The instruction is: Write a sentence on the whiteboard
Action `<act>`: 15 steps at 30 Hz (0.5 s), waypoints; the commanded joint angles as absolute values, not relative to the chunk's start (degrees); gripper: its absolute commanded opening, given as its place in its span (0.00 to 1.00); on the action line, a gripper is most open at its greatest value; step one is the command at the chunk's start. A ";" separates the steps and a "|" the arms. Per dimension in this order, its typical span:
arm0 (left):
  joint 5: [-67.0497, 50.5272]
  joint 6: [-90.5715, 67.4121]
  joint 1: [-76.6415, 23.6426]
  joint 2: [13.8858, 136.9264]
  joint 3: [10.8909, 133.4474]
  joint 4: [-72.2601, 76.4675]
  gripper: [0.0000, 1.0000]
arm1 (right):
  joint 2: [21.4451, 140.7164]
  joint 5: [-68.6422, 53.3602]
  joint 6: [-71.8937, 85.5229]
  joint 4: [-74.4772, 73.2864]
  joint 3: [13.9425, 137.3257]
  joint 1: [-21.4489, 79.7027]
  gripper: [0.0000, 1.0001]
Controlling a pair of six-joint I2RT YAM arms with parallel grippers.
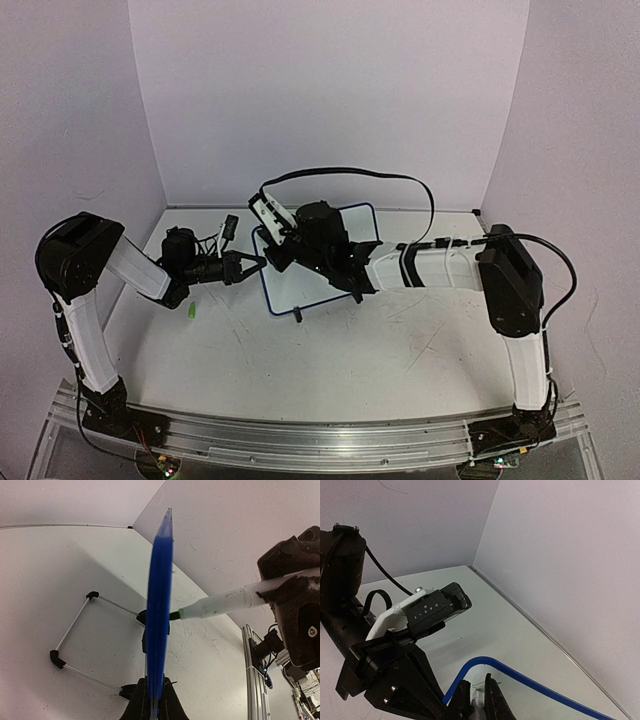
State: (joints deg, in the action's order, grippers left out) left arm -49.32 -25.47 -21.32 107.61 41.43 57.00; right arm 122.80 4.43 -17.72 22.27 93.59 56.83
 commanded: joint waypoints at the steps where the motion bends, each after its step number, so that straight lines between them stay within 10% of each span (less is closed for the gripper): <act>1: -49.59 -24.71 -21.17 105.29 41.65 56.65 0.00 | 121.06 6.86 -17.30 22.99 92.47 57.11 0.00; 15: -49.49 -24.35 -21.19 105.03 41.81 55.81 0.00 | 118.72 10.13 -17.72 24.48 88.56 57.28 0.00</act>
State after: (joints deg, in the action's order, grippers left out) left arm -49.30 -25.41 -21.33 107.61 41.43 56.71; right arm 121.89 6.83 -17.74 23.21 89.87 57.53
